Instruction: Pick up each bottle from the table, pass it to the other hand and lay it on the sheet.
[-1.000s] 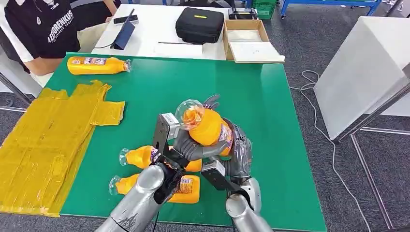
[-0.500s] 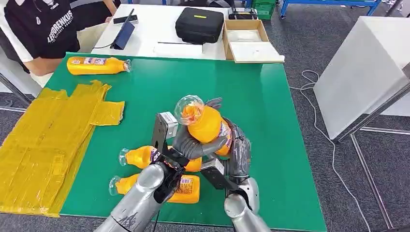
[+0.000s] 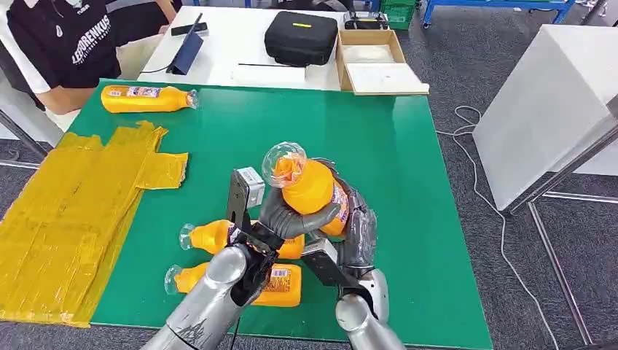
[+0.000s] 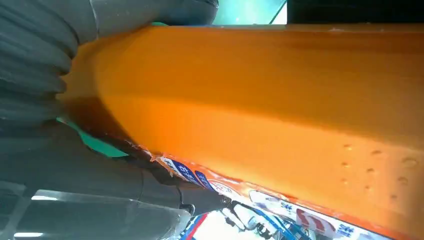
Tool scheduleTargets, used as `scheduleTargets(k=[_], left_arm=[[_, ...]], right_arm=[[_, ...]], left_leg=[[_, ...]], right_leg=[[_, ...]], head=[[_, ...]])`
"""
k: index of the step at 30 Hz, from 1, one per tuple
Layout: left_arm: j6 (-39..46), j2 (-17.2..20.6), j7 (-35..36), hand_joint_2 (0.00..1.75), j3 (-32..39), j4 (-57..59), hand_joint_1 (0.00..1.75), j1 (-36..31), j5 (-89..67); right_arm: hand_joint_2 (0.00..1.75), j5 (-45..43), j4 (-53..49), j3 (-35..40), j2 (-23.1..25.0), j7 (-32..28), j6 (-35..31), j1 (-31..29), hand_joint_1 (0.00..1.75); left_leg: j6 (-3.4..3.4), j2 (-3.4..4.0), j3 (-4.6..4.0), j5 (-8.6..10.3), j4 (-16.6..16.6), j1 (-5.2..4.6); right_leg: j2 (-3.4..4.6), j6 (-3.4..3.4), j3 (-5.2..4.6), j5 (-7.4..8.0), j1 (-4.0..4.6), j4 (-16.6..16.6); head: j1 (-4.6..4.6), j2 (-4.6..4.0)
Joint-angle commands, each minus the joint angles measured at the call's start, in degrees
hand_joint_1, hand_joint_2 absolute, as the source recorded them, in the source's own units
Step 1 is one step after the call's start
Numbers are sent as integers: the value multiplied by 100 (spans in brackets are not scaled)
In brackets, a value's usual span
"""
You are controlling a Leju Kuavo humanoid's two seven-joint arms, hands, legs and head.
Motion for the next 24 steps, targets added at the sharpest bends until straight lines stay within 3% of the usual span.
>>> scheduleTargets(k=[1, 10, 13, 14, 17, 21, 24], left_arm=[[-49, -222, -14, 175, -323, 161, 175, -279, 33], [15, -205, -26, 175, -260, 74, 175, -238, 48], [32, -193, -32, 175, -212, -56, 175, -189, 55], [37, -165, -32, 175, -210, -129, 175, -157, 55], [56, -33, -102, 175, -29, -367, 175, -48, 71], [153, 143, -188, 175, 782, -886, 175, 69, -152], [301, 279, -223, 175, 1477, -1419, 175, 255, -525]], right_arm=[[175, 48, 184, 496, -85, 77, -220, 35, 175], [175, -75, 50, 469, -119, 24, -177, 83, 175], [175, -489, -121, 529, -270, -171, -51, 137, 171], [175, -512, -306, 578, -322, -186, -1, 205, 7], [175, -478, -1469, 811, -605, -33, 288, 667, 0], [175, 67, -3192, 940, -1091, 449, 633, 1336, 0], [175, 97, -4284, 938, -1442, 490, 897, 1828, 0]], left_leg=[[-20, -17, 8, -6, 6, 6], [-24, -19, 10, -8, 7, 7], [-29, -16, 16, -10, 7, 4], [-32, -17, 18, -12, 9, 6], [-21, -22, 9, -8, 5, 4], [-24, -9, 7, -13, 7, 3], [-21, 2, 2, -12, 4, -1]], right_leg=[[-18, -4, 15, -9, 5, 2], [-20, -4, 19, -11, 5, 2], [-18, -5, 23, -14, 2, 5], [-18, -5, 26, -15, 3, 4], [-22, -3, 18, -13, 3, 2], [-8, -4, 13, -14, 1, 6], [3, -4, 7, -11, -2, 7]], head=[[0, 0], [0, 0], [0, 0], [-2, 0], [0, 0], [0, 0], [-2, 0]])
